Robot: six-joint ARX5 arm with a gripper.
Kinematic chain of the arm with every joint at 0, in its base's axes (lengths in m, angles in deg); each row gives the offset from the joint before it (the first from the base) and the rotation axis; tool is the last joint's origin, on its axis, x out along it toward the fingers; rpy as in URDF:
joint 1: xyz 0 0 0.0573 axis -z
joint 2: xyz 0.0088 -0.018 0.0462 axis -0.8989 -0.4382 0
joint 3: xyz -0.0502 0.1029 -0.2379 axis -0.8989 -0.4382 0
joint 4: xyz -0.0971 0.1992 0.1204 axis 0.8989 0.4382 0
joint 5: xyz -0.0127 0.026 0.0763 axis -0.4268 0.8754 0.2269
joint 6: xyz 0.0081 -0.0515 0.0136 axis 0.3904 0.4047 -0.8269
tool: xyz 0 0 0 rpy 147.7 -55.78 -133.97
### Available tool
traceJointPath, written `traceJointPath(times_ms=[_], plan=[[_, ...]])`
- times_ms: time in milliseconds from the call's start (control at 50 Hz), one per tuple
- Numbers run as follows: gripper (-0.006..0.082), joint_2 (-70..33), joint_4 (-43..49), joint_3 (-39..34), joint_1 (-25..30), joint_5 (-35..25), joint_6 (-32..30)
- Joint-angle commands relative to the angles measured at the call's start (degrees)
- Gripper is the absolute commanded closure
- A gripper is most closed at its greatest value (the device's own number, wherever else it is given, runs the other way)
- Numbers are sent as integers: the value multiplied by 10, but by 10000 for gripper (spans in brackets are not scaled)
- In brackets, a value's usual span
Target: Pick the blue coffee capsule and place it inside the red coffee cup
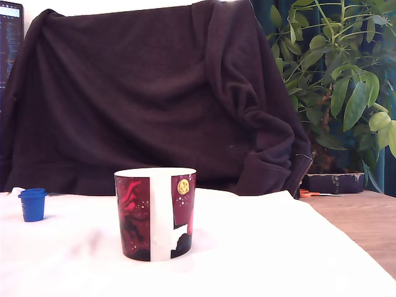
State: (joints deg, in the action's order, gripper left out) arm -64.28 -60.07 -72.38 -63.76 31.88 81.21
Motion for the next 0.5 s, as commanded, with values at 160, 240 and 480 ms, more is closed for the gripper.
traceJointPath(times_ms=[160,240,480], plan=[[789,7,43,-4,-32,-101,80],[789,7,43,-4,-32,-100,78],[789,7,20,-4,-32,-105,111]])
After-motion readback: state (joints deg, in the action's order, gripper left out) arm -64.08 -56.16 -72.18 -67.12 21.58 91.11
